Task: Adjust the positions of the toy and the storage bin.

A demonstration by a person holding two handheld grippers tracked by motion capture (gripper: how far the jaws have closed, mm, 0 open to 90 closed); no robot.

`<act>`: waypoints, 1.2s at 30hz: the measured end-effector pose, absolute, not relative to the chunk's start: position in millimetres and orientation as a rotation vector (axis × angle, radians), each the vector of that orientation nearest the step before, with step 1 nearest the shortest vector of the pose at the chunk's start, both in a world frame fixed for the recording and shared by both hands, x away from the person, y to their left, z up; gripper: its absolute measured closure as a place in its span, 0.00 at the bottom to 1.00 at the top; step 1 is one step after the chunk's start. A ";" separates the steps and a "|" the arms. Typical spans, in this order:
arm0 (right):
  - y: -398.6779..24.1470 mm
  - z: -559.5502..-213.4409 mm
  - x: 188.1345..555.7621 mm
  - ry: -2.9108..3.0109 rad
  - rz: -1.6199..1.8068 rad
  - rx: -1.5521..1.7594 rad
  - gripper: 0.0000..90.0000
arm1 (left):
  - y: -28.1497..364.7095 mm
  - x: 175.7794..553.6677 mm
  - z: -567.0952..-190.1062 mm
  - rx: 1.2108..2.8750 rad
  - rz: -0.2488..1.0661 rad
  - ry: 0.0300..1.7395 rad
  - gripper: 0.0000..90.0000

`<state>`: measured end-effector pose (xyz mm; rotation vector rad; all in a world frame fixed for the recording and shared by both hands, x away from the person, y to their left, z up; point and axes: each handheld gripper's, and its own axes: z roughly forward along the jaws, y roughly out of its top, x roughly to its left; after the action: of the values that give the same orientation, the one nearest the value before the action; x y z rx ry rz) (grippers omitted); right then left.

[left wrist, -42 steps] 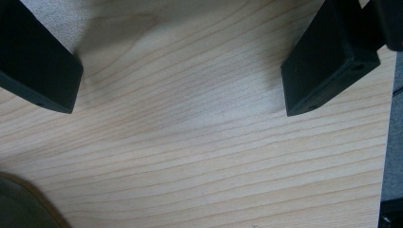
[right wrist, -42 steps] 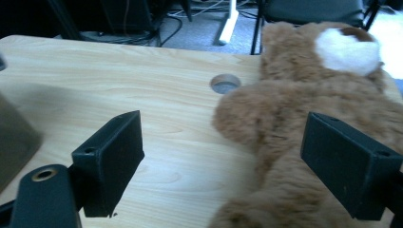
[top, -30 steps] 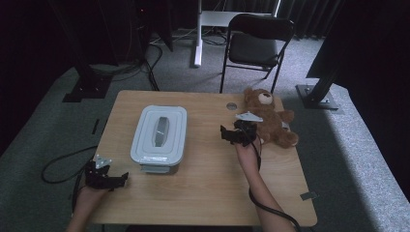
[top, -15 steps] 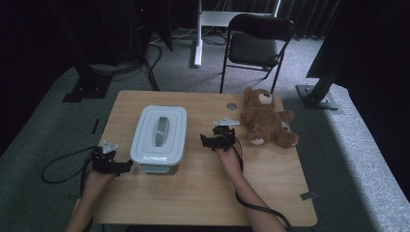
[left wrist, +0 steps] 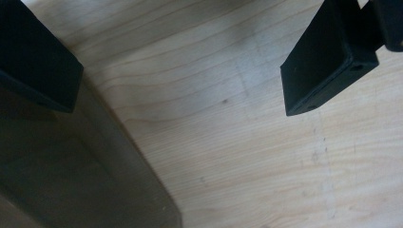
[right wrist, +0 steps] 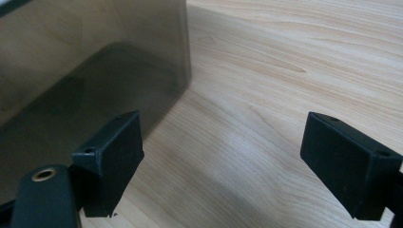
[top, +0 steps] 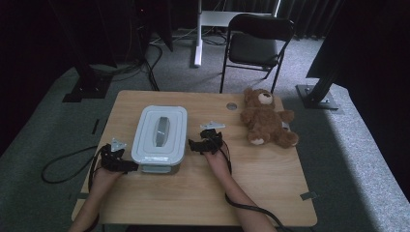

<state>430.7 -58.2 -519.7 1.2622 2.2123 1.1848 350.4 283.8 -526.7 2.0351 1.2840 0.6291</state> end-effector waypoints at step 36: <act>-87.7 -526.3 468.8 2.215 1.171 1.317 0.15 | 240.9 360.8 -506.1 2.056 0.600 1.150 0.01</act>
<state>468.8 -87.7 -526.3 1.3166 2.2147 1.1711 360.8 240.9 -506.1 2.0556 1.1495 0.5997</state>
